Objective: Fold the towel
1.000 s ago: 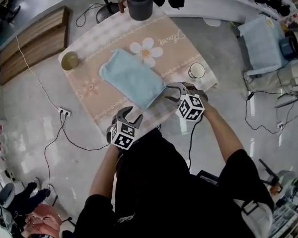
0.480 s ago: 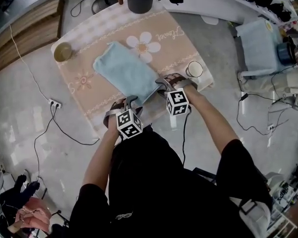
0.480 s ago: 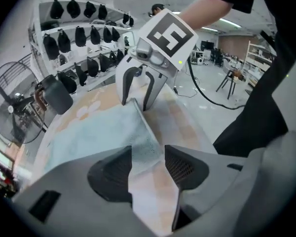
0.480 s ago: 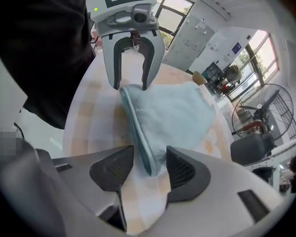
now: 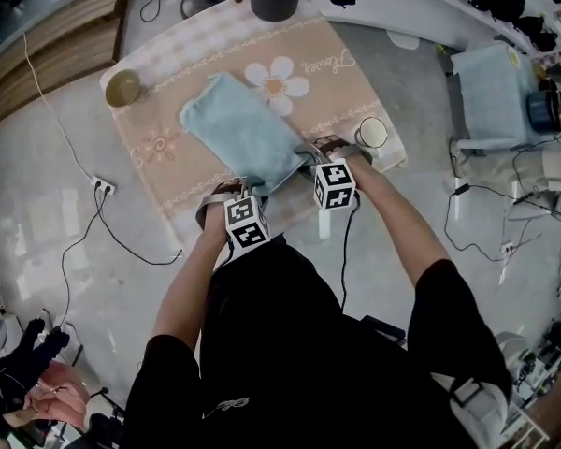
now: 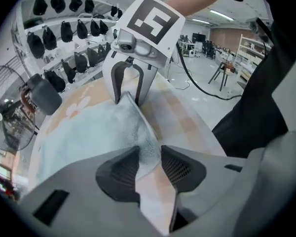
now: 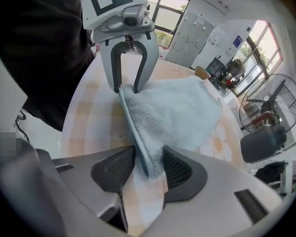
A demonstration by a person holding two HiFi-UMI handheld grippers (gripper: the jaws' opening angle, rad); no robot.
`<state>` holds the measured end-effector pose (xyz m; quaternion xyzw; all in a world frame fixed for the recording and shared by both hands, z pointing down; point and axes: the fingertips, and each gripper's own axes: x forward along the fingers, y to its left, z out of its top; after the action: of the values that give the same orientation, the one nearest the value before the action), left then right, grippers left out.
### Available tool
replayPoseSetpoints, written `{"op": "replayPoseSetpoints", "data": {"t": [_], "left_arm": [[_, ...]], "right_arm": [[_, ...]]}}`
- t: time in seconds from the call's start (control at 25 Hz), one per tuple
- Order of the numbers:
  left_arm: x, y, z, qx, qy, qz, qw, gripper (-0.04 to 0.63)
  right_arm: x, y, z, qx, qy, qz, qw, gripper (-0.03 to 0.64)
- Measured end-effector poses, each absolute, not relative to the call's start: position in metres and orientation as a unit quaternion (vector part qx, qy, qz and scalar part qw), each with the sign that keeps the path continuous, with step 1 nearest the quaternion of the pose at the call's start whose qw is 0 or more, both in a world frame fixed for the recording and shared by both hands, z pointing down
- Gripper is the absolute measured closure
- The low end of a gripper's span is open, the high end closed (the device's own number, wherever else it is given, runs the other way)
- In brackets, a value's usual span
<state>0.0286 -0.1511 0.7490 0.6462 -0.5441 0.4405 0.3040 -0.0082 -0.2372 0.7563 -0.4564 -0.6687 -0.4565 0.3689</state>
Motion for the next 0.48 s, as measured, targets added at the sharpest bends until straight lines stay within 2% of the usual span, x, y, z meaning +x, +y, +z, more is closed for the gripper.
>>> {"op": "replayPoseSetpoints", "data": {"t": [0.08, 0.12, 0.24, 0.28, 0.48], "left_arm": [[0.025, -0.15, 0.75, 0.641, -0.557, 0.418, 0.322, 0.515], [0.024, -0.15, 0.75, 0.64, -0.561, 0.41, 0.327, 0.534], [0.025, -0.148, 0.75, 0.644, -0.561, 0.404, 0.328, 0.546], [0.025, -0.148, 0.749, 0.644, -0.561, 0.401, 0.329, 0.549], [0.027, -0.137, 0.747, 0.641, -0.576, 0.369, 0.348, 0.554]], "right_arm": [[-0.007, -0.237, 0.758, -0.462, -0.669, -0.443, 0.378, 0.446], [-0.006, -0.237, 0.758, -0.464, -0.668, -0.441, 0.379, 0.456], [-0.006, -0.237, 0.757, -0.458, -0.676, -0.443, 0.371, 0.491], [-0.006, -0.237, 0.756, -0.452, -0.681, -0.446, 0.366, 0.552], [0.003, -0.229, 0.753, -0.457, -0.682, -0.436, 0.369, 0.574]]}}
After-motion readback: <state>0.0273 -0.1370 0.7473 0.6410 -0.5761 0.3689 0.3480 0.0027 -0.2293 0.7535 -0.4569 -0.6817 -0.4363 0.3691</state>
